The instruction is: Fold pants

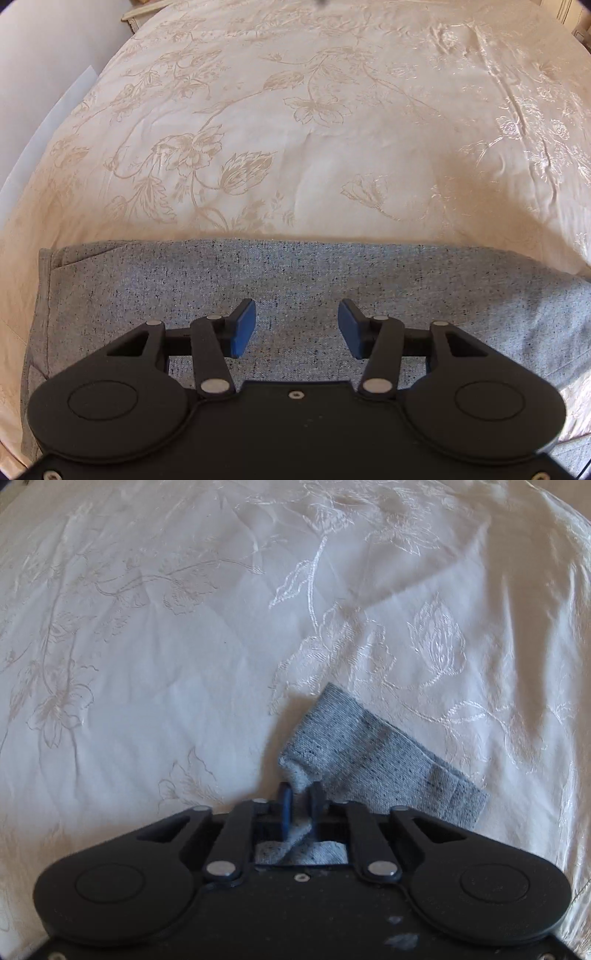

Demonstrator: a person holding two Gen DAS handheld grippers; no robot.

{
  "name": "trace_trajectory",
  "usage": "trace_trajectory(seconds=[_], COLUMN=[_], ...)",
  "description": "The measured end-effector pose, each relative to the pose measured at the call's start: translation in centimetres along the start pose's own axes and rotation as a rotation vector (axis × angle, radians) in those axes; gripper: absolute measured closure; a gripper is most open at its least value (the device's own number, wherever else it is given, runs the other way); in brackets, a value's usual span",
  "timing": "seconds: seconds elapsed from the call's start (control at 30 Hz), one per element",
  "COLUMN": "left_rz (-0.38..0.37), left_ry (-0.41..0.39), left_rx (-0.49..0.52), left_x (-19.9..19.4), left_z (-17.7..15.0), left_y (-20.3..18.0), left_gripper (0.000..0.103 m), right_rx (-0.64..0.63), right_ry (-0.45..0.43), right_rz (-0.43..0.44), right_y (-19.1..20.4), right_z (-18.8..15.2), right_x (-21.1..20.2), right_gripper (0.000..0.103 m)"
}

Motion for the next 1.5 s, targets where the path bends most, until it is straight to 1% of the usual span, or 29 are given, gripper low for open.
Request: trace_trajectory(seconds=[0.07,0.13,0.3,0.37,0.47,0.53,0.63,0.77,0.87,1.0,1.07,1.1,1.13,1.17,1.2,1.27,1.33,1.4,1.5], left_rz=[-0.005,-0.011,-0.08,-0.096,-0.098,-0.122,-0.13,-0.114,-0.074,-0.032,-0.011,-0.015,-0.024,-0.029,-0.044,-0.069,-0.085,-0.101,-0.121], left_ry=[0.007,0.014,0.027,0.036,0.072,0.117,0.183,0.238,0.276,0.373,0.401,0.403,0.402,0.404,0.393,0.346,0.285,0.229,0.176], left_rx=[-0.009,-0.022,-0.093,-0.104,-0.123,-0.151,-0.191,-0.214,-0.213,-0.217,-0.215,-0.221,-0.241,-0.262,-0.292,-0.309,-0.284,-0.264,-0.253], left_x=[0.4,0.7,1.1,1.5,2.6,3.7,5.3,7.0,8.6,10.7,11.4,11.4,11.4,11.1,10.4,8.5,5.6,2.4,-1.8], left_z=[0.3,0.6,2.1,2.7,3.3,3.4,3.4,3.8,3.9,2.7,2.3,2.1,2.0,1.9,1.7,1.5,0.9,-0.5,-2.8], left_y=[0.4,0.8,1.8,2.0,2.4,2.3,2.2,1.8,1.7,1.7,1.7,1.6,1.7,1.9,2.4,2.9,3.4,3.9,5.0], left_gripper=[0.046,0.046,0.046,0.046,0.046,0.046,0.046,0.046,0.046,0.045,0.047,0.056,0.068,0.09,0.092,0.096,0.096,0.096,0.096], right_rx=[0.044,0.056,0.066,0.065,0.043,0.031,0.023,0.024,0.022,0.016,0.017,0.016,0.015,0.014,0.016,0.017,0.011,0.006,0.003], right_ry=[-0.013,-0.037,-0.077,-0.085,-0.1,-0.107,-0.112,-0.123,-0.13,-0.135,-0.137,-0.137,-0.137,-0.137,-0.135,-0.138,-0.143,-0.151,-0.157], right_rz=[0.042,0.08,0.152,0.163,0.162,0.161,0.161,0.171,0.179,0.185,0.19,0.194,0.196,0.2,0.206,0.216,0.223,0.229,0.233], right_y=[-1.4,-2.7,-5.5,-6.1,-6.5,-6.8,-7.0,-7.1,-7.0,-7.0,-7.2,-7.2,-7.3,-7.4,-7.5,-7.8,-8.2,-9.1,-10.9], right_z=[-0.5,-0.8,-2.2,-3.1,-4.2,-4.8,-5.4,-5.3,-5.4,-5.4,-5.6,-5.6,-5.7,-5.8,-5.9,-6.1,-6.6,-7.4,-9.2], right_x=[-1.2,-2.9,-7.2,-8.4,-9.2,-9.6,-10.0,-10.1,-10.6,-10.9,-11.1,-11.2,-11.4,-11.5,-11.7,-12.5,-13.4,-14.8,-16.6], right_gripper=[0.099,0.099,0.099,0.099,0.099,0.099,0.098,0.098,0.098,0.098,0.098,0.098,0.098,0.098,0.098,0.098,0.098,0.098,0.098])
Point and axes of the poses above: each gripper's, at about its wrist camera, not at the fingertips, and x roughly the way its jaws point, y to its left, z to its top, the point moved 10 cm from there along x, roughly the way its jaws point, and after that the axes turned 1 degree about -x, right-handed, at the moved point
